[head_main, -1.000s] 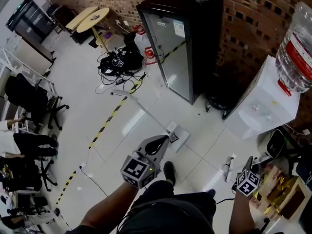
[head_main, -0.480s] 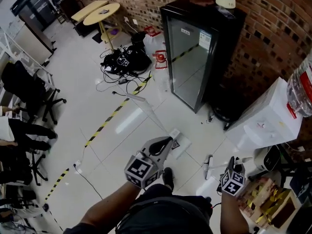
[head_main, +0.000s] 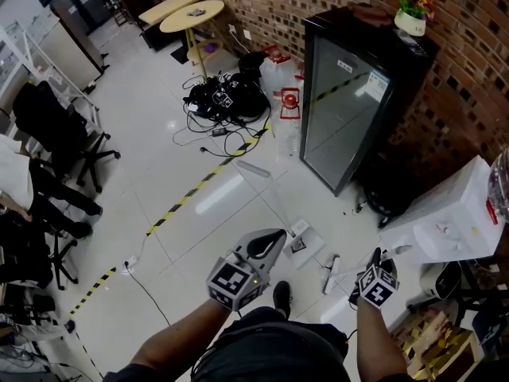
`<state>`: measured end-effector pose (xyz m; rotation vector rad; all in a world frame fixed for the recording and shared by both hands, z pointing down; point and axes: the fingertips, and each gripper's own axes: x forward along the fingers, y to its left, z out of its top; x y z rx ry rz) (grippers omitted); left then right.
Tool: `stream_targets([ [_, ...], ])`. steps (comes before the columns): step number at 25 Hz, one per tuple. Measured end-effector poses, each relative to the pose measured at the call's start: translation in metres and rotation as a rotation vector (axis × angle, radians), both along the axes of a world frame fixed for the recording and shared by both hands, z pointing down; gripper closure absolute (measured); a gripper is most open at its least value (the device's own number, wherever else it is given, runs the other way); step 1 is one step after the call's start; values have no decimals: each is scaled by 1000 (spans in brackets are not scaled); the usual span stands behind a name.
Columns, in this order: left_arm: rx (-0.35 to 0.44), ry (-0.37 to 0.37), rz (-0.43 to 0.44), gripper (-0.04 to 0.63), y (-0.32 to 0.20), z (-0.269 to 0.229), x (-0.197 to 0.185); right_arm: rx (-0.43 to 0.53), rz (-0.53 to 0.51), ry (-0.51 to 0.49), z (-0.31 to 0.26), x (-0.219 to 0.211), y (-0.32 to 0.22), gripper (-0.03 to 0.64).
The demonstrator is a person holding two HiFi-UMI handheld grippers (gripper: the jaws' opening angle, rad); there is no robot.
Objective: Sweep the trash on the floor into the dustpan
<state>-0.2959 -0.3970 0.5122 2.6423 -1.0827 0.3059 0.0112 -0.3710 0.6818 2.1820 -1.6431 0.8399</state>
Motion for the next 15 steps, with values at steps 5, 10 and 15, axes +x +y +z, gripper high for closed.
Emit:
stream_targets([
  [5,-18,15,-21,572,-7,1,-19,16,16,-47,-3,-32,-28,523],
  [10,-17,18,-16,572,-15,3,-20,16,85,-98,-2,-36,-42,523],
  [15,-27,21,-27,572,-13,4,-23,9,177,-170,3,-37,-42,523],
])
